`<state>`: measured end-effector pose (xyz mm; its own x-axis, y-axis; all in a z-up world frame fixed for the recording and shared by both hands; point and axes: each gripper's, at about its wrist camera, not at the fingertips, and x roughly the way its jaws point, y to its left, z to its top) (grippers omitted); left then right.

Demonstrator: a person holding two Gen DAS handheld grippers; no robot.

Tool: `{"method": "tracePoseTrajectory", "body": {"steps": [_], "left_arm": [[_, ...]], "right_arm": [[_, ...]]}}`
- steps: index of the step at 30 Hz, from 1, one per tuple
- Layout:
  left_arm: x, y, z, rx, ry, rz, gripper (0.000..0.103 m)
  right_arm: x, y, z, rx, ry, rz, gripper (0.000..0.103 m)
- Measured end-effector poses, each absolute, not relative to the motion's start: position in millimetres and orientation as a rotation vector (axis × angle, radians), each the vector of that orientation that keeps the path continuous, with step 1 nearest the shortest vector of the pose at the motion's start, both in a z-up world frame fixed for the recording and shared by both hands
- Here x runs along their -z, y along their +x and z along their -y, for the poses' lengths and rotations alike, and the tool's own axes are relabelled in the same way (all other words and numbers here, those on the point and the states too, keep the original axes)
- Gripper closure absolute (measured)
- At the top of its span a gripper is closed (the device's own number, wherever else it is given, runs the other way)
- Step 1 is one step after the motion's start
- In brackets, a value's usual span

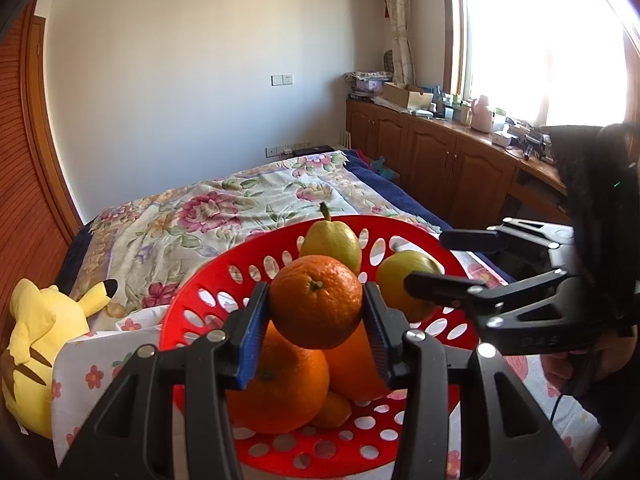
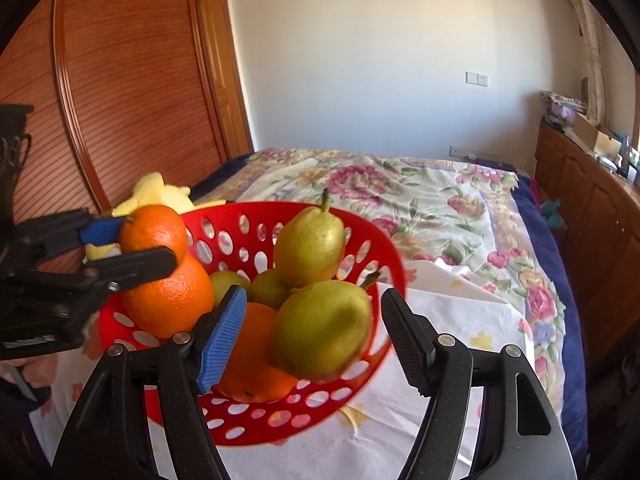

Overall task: Organize fruits
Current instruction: 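Lift the pear and small orange and carry them over the red basket, then open both tools to release the pear and small orange into the basket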

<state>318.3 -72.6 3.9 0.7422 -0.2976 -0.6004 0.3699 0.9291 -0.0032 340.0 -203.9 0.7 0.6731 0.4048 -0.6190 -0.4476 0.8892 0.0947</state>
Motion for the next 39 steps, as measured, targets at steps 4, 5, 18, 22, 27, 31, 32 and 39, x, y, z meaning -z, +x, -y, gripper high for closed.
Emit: {"method": "tracePoseTrajectory", "body": {"steps": [4, 5, 18, 22, 27, 31, 32, 39], "left_arm": [[0, 323, 85, 0.369, 0.147, -0.644, 0.059], [2, 324, 89, 0.367, 0.151, -0.648, 0.059], [16, 337, 103, 0.356, 0.164, -0.696, 0.058], [15, 336, 106, 0.348, 0.17, -0.686, 0.053], [12, 334, 101, 0.341, 0.15, -0.688, 0.052], [9, 326, 94, 0.341, 0.132, -0.68, 0.05], [8, 323, 91, 0.342, 0.126, -0.676, 0.049], [-2, 294, 71, 0.326, 0.106, -0.644, 0.047]], "right_arm": [[-5, 334, 213, -0.475, -0.053, -0.671, 0.031], [-6, 333, 215, -0.474, -0.05, -0.67, 0.031], [-7, 322, 224, -0.478, -0.044, -0.664, 0.03], [-4, 320, 224, -0.485, -0.039, -0.672, 0.03], [-2, 319, 223, -0.481, -0.033, -0.685, 0.03], [-3, 313, 222, -0.468, -0.033, -0.678, 0.03], [-3, 310, 222, -0.457, -0.032, -0.671, 0.03], [-3, 288, 218, -0.41, -0.024, -0.655, 0.03]]}}
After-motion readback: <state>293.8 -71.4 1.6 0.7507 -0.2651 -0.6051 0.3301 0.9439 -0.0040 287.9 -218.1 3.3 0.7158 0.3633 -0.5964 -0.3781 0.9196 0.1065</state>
